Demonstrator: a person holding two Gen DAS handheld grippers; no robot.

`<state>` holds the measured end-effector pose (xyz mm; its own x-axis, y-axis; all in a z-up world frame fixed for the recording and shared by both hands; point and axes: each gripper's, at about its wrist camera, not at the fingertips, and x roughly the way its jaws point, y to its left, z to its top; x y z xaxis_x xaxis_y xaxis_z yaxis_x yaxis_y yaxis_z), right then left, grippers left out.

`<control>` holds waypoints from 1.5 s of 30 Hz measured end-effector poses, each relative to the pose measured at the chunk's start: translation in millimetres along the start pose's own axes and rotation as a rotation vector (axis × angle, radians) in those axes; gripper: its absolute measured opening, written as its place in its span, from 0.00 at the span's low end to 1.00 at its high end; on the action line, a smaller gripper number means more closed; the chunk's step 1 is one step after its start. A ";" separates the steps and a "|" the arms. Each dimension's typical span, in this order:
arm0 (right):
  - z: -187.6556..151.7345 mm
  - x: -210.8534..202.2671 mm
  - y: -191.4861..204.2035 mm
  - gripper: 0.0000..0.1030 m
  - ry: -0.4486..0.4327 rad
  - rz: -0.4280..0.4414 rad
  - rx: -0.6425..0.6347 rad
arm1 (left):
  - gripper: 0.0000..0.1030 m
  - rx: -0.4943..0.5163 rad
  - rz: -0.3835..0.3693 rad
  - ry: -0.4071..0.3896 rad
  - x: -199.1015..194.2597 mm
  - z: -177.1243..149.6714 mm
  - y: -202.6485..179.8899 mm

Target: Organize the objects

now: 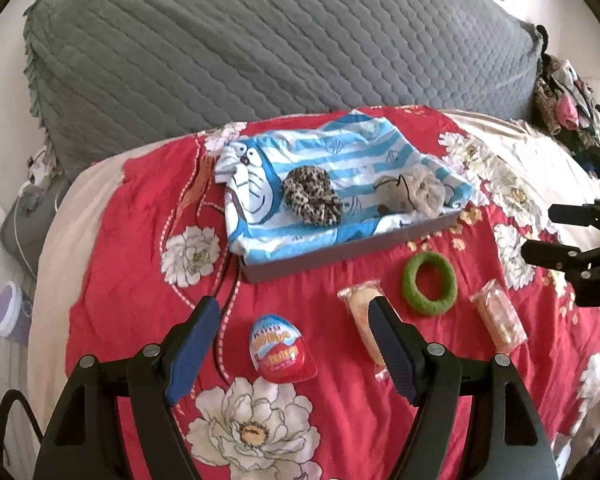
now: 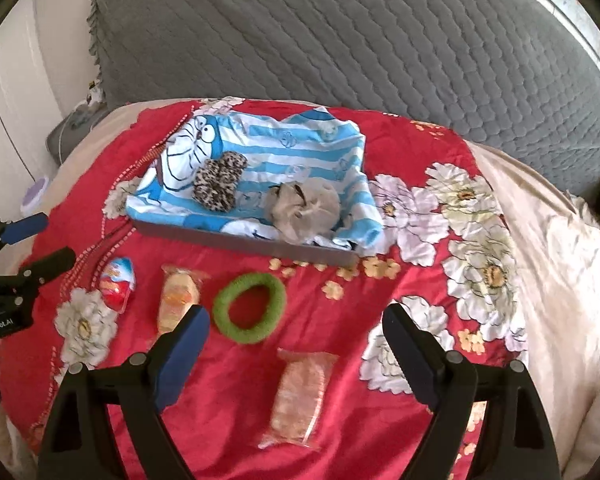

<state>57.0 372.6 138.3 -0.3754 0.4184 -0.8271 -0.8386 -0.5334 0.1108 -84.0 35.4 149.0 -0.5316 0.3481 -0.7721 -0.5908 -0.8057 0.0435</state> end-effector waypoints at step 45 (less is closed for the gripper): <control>-71.7 38.7 8.2 0.85 0.107 -0.004 0.020 | 0.76 -0.010 0.002 0.085 33.7 -47.4 -7.2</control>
<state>63.9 331.8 67.7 -0.3286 0.3388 -0.8816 -0.8481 -0.5166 0.1176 -68.9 30.2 92.6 -0.4787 0.3051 -0.8233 -0.5837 -0.8110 0.0389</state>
